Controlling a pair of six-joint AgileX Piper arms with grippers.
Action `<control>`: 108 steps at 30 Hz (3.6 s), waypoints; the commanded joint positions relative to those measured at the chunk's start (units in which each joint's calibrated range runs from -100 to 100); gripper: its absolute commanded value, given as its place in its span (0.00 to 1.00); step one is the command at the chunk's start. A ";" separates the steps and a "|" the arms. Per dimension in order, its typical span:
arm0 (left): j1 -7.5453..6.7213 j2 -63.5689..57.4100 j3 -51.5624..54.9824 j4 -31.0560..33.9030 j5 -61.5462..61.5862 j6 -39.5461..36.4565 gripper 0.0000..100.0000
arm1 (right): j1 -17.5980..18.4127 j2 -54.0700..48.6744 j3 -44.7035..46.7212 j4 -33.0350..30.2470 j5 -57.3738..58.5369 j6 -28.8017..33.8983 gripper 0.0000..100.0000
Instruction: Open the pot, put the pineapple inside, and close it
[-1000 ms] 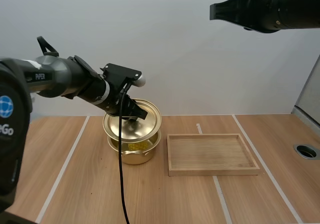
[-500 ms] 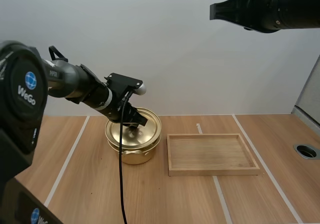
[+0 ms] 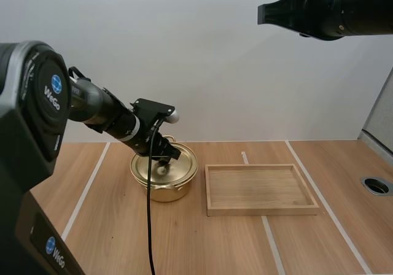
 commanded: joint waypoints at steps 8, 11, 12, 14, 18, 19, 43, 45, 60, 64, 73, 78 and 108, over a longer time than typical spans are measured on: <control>-0.11 3.65 -0.01 -0.15 2.21 0.61 0.00 | -0.21 -0.68 0.16 0.34 -0.35 0.15 0.00; -0.11 3.76 -0.01 -0.15 2.85 0.61 0.00 | -0.21 -0.68 0.16 0.34 -0.35 0.15 0.00; -0.11 3.76 -0.01 -0.15 3.02 0.61 0.00 | -0.21 -0.68 0.16 0.34 -0.35 0.15 0.00; -0.11 3.76 -0.01 -0.15 3.62 0.61 0.00 | -0.21 -0.68 0.16 0.07 -0.35 0.15 0.00; -0.11 3.76 -0.01 0.07 6.18 0.61 0.00 | -0.21 -0.68 0.16 0.07 -0.35 0.15 0.00; -0.11 3.76 -0.01 0.07 6.83 0.61 0.00 | -0.21 -0.68 0.16 0.07 -0.35 0.15 0.00; -0.11 0.95 -0.53 -0.26 8.42 -3.49 1.00 | -0.21 -0.68 0.16 0.07 -0.35 0.15 0.00; -0.11 -1.87 -1.13 -0.57 8.02 -4.42 1.00 | -0.21 -0.68 0.16 0.07 -0.35 0.15 0.00; -0.11 -31.59 -1.82 -3.21 -16.38 -8.00 1.00 | -0.21 -0.68 0.16 -0.91 -0.35 0.15 0.00; -0.11 -38.07 -1.82 -3.21 -21.71 -8.83 1.00 | -0.21 -0.68 0.16 -2.04 -0.35 0.15 0.00; -0.03 -50.07 -1.82 -2.87 -22.47 -9.07 0.90 | -0.21 -6.63 0.16 -3.35 -3.46 0.15 0.00; 0.05 -56.93 -1.82 -1.73 -22.47 -11.89 0.90 | -0.21 -10.85 0.16 -6.33 -2.39 0.25 0.00; 0.05 -96.81 -2.12 23.93 -18.11 -22.58 0.00 | 2.47 -26.97 22.11 -3.73 -8.03 8.73 0.00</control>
